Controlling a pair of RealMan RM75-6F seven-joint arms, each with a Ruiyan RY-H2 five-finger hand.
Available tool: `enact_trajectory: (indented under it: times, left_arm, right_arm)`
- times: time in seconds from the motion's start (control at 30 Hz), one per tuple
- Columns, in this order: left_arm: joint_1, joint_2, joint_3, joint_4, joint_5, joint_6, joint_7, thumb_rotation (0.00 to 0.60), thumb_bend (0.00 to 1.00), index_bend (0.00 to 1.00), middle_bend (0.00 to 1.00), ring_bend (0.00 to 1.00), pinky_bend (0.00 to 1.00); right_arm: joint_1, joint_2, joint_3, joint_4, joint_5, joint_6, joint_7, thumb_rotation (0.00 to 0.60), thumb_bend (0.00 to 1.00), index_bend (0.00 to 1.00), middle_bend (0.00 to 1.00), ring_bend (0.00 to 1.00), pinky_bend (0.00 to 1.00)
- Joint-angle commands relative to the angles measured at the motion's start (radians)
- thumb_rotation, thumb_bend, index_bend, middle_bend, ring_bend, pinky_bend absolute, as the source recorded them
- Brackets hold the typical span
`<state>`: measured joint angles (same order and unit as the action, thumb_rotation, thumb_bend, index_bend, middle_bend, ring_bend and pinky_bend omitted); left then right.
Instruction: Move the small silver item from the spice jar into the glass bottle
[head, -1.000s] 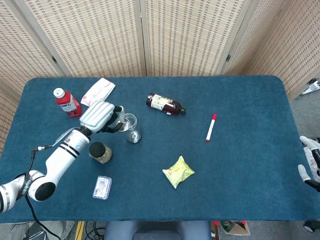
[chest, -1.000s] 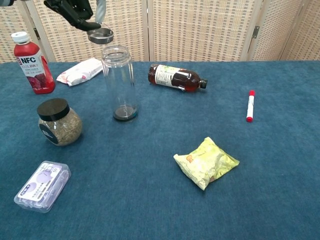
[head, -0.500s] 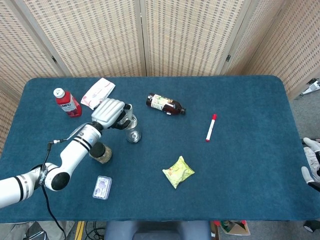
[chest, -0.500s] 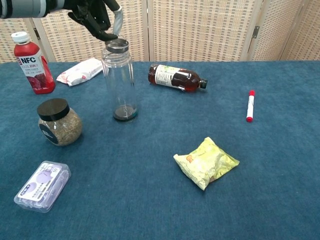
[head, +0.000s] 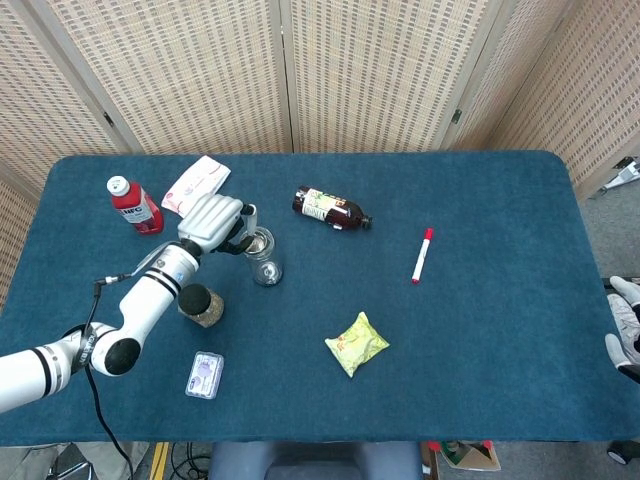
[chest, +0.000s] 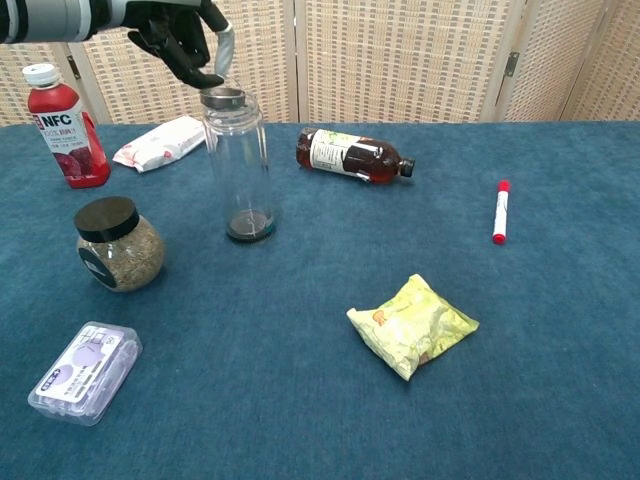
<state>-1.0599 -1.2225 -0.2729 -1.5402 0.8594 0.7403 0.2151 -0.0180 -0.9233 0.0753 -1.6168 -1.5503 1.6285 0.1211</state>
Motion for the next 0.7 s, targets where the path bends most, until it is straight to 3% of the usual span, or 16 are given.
enact_trajectory:
  times: [0.03, 0.7]
  left_arm:
    - [-0.002, -0.001, 0.001, 0.002, -0.002, 0.001, 0.0, 0.6, 0.55, 0.63, 0.89, 0.87, 1.0]
    - [-0.03, -0.015, 0.024, 0.017, -0.043, -0.009, 0.026, 0.6, 0.55, 0.6, 0.89, 0.87, 1.0]
  right_arm:
    - [-0.001, -0.001, 0.0, 0.001, 0.0, 0.001, 0.001, 0.6, 0.37, 0.16, 0.22, 0.1, 0.21]
    - [-0.008, -0.006, 0.0, 0.017, 0.005, 0.005, 0.016, 0.6, 0.37, 0.16, 0.22, 0.1, 0.21]
